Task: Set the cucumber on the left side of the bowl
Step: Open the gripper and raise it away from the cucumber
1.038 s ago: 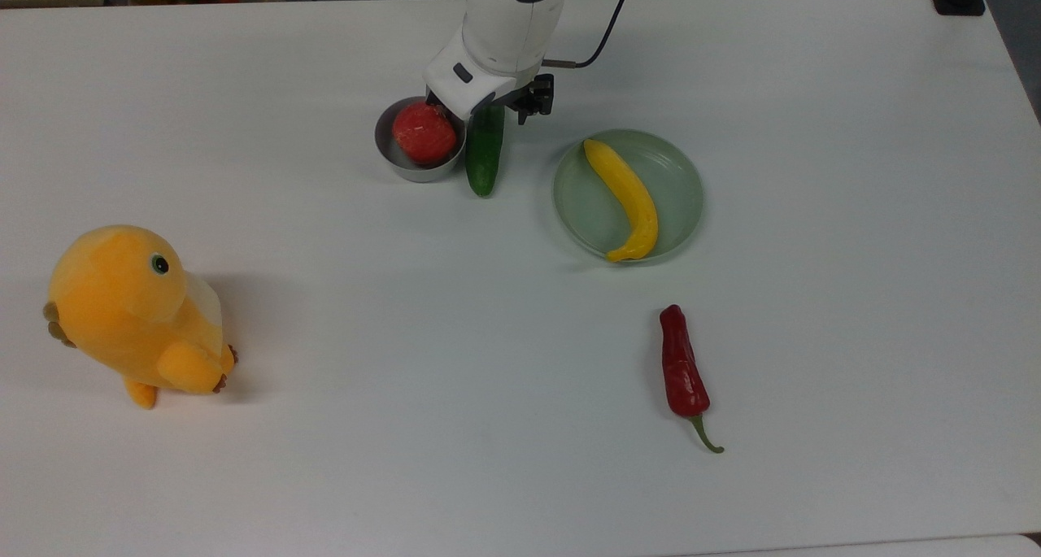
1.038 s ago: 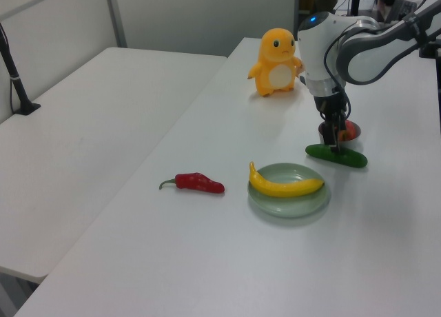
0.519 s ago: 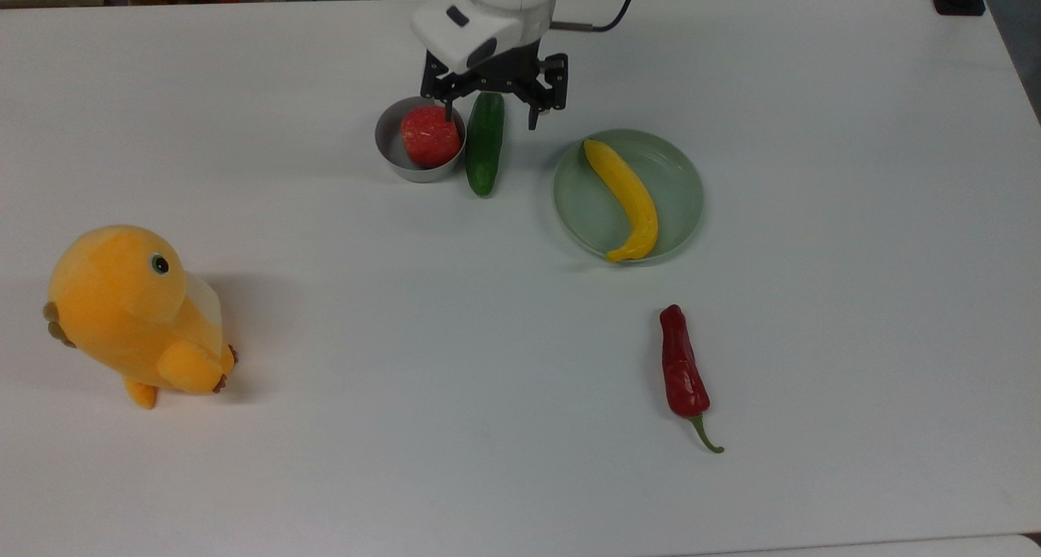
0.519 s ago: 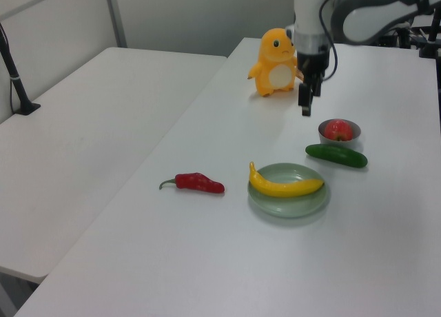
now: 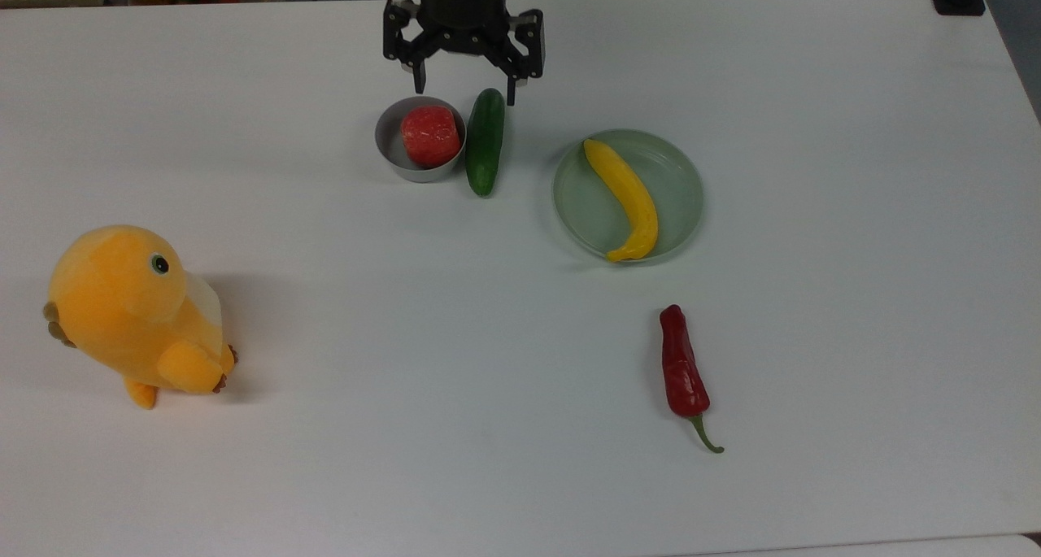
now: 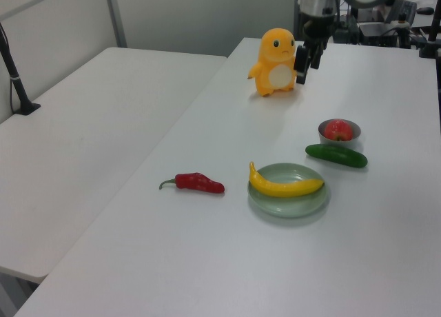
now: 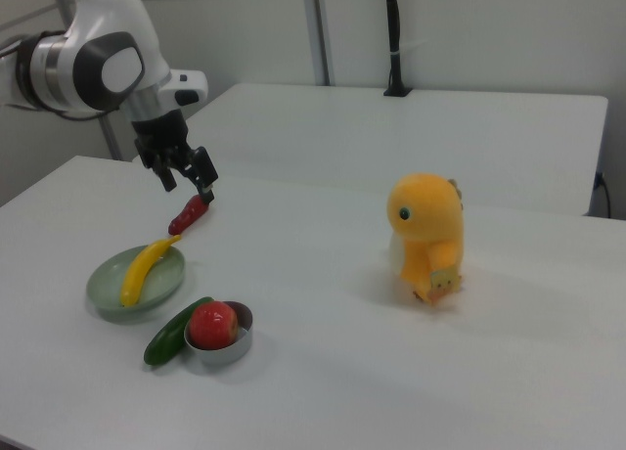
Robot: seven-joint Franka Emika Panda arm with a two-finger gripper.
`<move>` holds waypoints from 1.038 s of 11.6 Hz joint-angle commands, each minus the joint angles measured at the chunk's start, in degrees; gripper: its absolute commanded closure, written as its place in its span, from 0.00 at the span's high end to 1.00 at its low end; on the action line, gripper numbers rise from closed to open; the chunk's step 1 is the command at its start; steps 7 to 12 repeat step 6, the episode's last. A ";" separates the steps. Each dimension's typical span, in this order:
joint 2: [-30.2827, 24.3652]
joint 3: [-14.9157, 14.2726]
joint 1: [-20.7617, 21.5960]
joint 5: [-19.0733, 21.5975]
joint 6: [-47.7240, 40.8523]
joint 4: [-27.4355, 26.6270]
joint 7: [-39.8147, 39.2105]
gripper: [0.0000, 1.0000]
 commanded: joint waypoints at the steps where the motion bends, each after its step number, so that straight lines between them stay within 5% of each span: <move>1: -2.76 -1.48 0.23 2.95 0.18 -0.12 0.43 1.00; 12: -3.47 -1.48 0.23 2.95 -0.44 -0.56 0.25 1.00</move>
